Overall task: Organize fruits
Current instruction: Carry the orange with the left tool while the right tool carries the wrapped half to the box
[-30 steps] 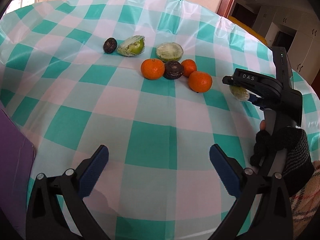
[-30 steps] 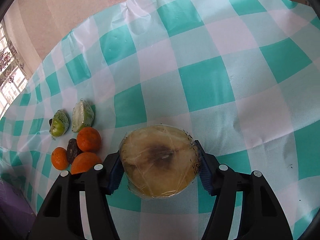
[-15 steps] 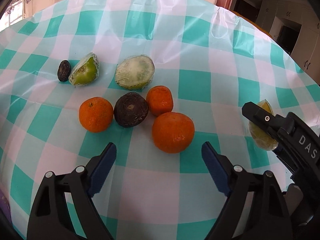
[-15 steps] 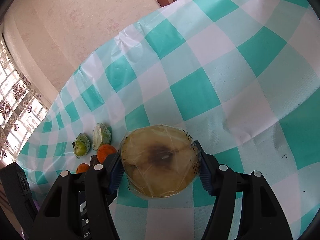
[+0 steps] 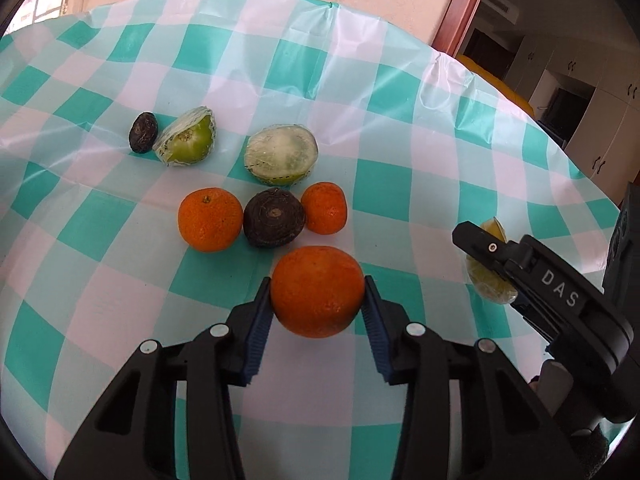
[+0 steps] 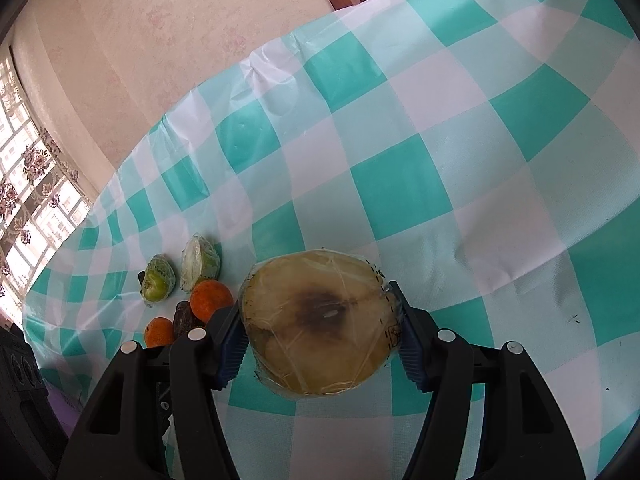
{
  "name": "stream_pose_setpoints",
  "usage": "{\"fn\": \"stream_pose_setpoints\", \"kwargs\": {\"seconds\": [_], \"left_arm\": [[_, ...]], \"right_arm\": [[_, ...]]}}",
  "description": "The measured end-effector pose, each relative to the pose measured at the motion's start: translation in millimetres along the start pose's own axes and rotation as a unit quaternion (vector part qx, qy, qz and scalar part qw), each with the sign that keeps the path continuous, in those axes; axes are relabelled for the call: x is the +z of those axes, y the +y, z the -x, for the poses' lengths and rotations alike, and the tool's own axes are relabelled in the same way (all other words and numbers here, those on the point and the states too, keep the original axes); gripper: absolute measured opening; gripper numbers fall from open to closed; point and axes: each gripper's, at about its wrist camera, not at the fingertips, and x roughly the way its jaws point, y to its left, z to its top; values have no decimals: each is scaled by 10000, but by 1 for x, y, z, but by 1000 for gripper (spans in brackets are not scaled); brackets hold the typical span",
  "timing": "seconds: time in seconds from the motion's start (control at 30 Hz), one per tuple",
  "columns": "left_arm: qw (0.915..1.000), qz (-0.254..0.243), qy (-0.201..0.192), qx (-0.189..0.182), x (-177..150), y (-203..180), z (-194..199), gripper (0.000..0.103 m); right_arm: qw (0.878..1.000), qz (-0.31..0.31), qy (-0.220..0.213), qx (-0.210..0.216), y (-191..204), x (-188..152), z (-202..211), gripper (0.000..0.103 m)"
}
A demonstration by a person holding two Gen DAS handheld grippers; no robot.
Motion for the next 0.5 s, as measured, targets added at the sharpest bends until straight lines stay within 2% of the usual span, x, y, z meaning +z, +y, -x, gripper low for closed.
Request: {"fn": "stream_pose_setpoints", "kwargs": {"seconds": [0.2,0.5], "left_arm": [[9998,187,-116,-32,-28,13,35,43],[9992,344,-156,129,-69,53,87,44]], "right_arm": [[9999,4,137,-55,2,-5,1,62],[9995,246,214,51,32,-50,34,62]]}}
